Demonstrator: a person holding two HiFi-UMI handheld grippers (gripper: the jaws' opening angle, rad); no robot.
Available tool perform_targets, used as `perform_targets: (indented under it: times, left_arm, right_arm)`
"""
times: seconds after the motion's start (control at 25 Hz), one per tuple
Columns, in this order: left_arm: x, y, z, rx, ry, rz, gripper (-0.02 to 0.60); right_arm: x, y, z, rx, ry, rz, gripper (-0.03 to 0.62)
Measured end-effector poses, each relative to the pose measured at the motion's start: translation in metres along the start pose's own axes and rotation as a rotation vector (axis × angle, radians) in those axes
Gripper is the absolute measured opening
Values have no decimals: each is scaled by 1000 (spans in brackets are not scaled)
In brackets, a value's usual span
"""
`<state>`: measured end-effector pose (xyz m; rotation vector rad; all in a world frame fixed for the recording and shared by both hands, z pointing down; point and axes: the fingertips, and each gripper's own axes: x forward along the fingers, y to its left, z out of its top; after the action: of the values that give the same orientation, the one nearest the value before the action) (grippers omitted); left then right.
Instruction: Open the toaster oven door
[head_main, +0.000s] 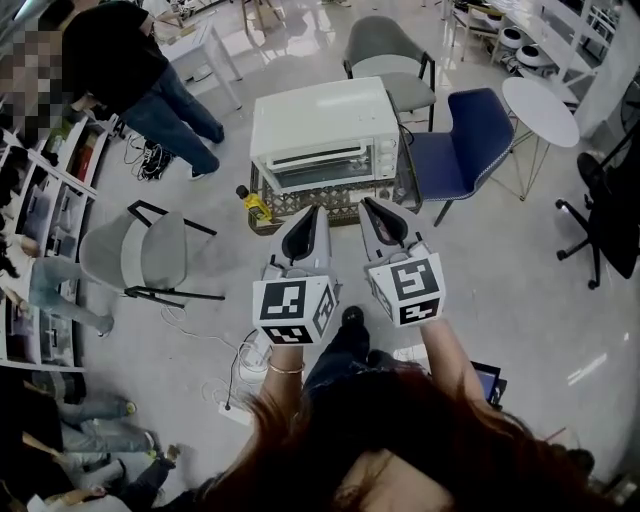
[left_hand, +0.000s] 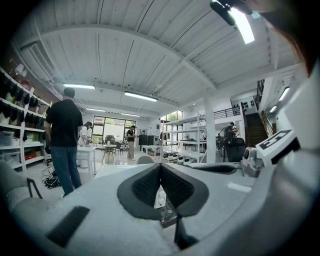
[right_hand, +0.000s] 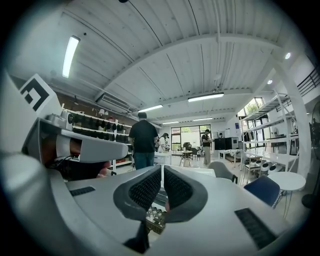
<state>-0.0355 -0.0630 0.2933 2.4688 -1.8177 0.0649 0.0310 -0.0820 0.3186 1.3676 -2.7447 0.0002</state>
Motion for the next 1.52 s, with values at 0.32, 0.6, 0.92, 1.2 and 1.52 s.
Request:
perform_targets:
  times: [0.32, 0.6, 0.92, 1.2, 1.52]
  left_arm:
    - [28, 24, -3, -11, 4, -17, 15]
    - [51, 42, -9, -15, 9, -35, 14]
    - [71, 58, -8, -23, 13, -57, 15]
    - [85, 69, -8, -27, 21, -82, 15]
    - [103, 81, -10, -29, 28, -103, 15]
  right_arm:
    - [37, -9, -7, 15, 19, -20, 2]
    - [68, -14, -16, 36, 40, -21, 2]
    - [97, -18, -26, 51, 77, -35, 2]
    - [117, -22, -32, 106, 93, -52, 3]
    - [142, -30, -48, 157, 135, -65, 29]
